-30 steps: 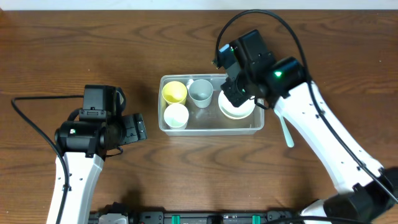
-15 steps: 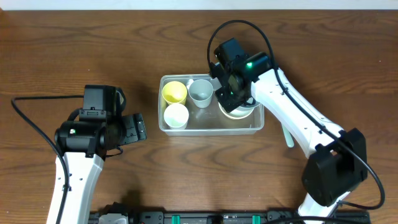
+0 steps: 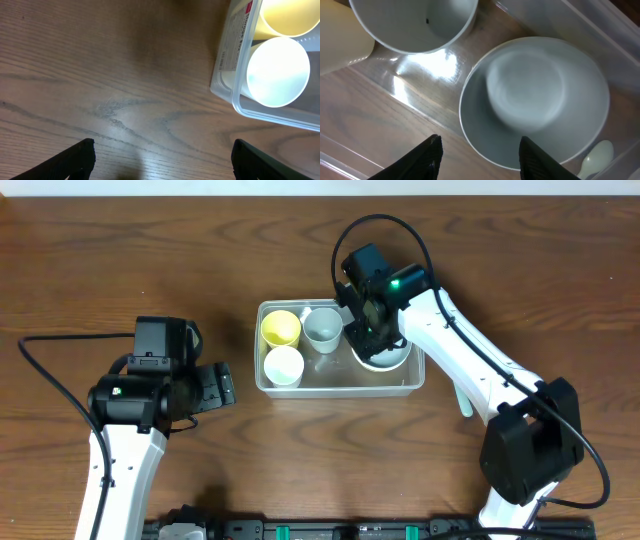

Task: Pack container
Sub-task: 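Stack the second white bowl in the container and withdraw right gripper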

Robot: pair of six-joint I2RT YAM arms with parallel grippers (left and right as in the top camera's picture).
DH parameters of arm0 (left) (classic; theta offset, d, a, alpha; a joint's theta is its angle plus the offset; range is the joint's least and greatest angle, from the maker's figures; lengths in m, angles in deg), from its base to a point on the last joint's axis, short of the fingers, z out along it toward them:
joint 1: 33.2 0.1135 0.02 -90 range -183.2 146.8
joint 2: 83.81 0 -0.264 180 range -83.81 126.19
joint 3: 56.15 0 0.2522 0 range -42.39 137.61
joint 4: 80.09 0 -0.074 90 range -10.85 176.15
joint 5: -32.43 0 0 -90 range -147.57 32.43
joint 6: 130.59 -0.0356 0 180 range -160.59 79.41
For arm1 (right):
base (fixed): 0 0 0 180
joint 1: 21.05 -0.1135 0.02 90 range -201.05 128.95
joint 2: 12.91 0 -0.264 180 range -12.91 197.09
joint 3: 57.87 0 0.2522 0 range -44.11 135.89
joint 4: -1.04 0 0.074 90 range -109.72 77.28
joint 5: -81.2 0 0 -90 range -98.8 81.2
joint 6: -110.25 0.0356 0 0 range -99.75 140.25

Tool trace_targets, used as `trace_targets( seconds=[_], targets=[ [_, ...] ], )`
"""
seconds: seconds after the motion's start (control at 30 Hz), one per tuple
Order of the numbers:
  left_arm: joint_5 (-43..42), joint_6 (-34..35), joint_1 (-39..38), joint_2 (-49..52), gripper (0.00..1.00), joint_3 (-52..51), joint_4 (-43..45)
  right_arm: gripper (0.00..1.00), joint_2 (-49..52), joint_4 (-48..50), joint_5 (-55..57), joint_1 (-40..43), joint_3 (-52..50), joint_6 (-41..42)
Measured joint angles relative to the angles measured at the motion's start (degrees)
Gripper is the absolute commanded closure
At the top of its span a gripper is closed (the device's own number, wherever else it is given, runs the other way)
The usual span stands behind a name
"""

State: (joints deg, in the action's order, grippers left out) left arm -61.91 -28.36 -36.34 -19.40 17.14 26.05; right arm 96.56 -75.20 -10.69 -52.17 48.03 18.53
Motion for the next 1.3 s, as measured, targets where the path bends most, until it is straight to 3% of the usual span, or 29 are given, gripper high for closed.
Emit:
trace_targets(
  seconds=[0.3,0.5,0.67,0.83,1.03,1.3],
  targets=[
    [0.0,0.0,0.0,0.0,0.13,0.0,0.0,0.44,-0.2,0.6,4.8,0.0,0.0,4.5],
    [0.0,0.0,0.0,0.0,0.13,0.0,0.0,0.28,-6.1,0.2,8.0,3.0,2.5,8.4],
    [0.0,0.0,0.0,0.0,0.13,0.0,-0.2,0.25,-18.5,-3.9,8.7,14.4,6.5,9.2],
    [0.0,0.0,0.0,0.0,0.13,0.0,-0.3,0.23,-22.9,-13.0,7.8,27.5,7.1,7.6],
    [0.0,0.0,0.0,0.0,0.13,0.0,-0.3,0.17,-20.5,-16.3,5.0,37.1,-1.0,3.3],
    [0.0,0.0,0.0,0.0,0.13,0.0,-0.3,0.01,-20.2,-10.0,4.0,42.9,-18.3,1.2]
  ],
)
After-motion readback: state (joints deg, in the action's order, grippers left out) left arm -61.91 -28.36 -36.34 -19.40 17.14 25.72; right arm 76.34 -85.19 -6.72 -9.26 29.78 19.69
